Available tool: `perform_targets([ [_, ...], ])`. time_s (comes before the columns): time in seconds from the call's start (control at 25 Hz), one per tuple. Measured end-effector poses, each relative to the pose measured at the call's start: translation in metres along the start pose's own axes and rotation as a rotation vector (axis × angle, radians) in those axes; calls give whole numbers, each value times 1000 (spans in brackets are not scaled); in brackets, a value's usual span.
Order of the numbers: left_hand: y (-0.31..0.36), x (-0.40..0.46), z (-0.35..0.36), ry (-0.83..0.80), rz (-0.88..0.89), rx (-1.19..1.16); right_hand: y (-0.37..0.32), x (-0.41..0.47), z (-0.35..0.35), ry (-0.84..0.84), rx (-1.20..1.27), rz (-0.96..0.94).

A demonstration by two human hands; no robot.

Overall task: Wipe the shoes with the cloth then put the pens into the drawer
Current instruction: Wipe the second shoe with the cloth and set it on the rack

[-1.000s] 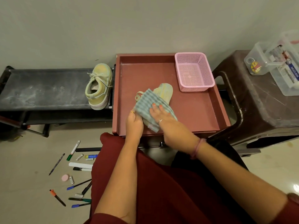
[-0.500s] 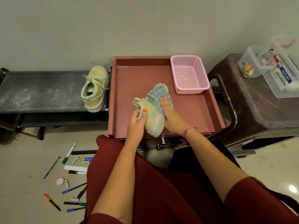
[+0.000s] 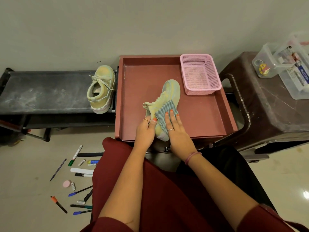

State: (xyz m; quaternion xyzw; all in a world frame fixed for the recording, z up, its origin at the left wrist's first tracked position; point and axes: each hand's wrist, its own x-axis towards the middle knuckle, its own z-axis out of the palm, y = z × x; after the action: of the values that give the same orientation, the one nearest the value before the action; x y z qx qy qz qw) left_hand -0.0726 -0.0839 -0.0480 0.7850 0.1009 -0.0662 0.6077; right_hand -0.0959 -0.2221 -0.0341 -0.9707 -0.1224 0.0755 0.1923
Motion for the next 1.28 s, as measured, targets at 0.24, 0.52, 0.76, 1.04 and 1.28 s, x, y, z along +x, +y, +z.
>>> perform_targets([
  [0.24, 0, 3, -2, -3, -7, 55, 11, 68, -31, -46, 25, 111],
  [0.52, 0, 0, -5, 41, -26, 61, -13, 41, -10, -1, -128, -267],
  [0.76, 4, 1, -2, 32, 32, 83, -14, 65, -23, -96, -80, -100],
  [1.04, 7, -1, 2, 0, 23, 80, 31, 72, -36, -51, -161, -204],
  [1.28, 8, -2, 3, 46, -41, 177, 0, 40, -17, -67, -40, -412],
])
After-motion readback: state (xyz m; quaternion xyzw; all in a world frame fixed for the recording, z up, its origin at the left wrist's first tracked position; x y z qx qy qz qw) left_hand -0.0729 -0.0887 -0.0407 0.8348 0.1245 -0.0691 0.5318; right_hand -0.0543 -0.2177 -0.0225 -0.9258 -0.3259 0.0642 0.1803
